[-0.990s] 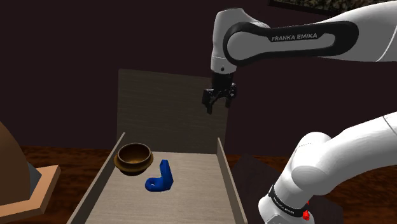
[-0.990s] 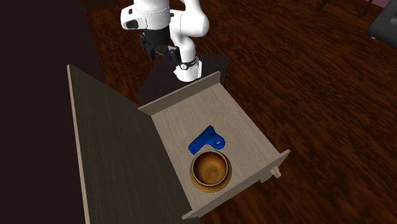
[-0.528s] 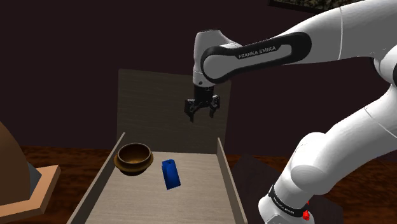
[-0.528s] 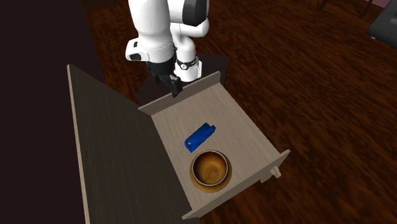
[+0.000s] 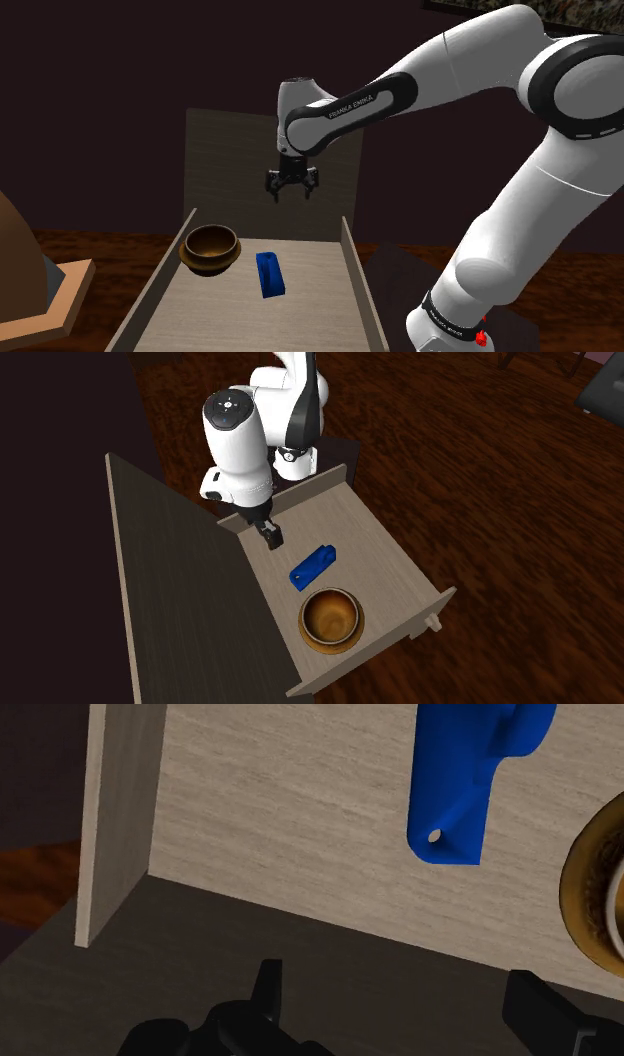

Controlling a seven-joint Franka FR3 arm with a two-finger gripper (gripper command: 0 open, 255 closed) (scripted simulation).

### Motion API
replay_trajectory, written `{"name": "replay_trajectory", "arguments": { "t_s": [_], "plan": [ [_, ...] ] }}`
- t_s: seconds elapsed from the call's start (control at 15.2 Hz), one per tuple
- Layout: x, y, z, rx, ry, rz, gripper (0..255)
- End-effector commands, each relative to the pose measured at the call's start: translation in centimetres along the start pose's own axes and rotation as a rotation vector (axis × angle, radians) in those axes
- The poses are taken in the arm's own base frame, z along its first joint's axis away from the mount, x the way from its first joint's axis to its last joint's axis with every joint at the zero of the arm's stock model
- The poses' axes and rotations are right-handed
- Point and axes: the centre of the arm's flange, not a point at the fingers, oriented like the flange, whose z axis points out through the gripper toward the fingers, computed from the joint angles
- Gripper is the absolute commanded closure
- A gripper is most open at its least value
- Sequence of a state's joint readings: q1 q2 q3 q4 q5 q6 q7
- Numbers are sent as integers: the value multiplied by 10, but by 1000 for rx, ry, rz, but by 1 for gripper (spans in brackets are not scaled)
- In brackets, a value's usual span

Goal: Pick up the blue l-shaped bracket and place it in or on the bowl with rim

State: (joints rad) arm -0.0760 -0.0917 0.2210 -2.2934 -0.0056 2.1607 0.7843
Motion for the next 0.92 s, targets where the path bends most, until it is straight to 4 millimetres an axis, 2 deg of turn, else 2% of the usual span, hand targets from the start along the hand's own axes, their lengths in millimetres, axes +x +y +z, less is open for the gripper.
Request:
{"name": "replay_trajectory", "arguments": {
  "t_s": [0.0, 0.59, 0.86],
  "plan": [
    [14, -18, 18, 8, 2, 41, 0],
    [81, -73, 93, 38, 12, 217, 0],
    [86, -77, 113, 39, 12, 227, 0]
  ]
}}
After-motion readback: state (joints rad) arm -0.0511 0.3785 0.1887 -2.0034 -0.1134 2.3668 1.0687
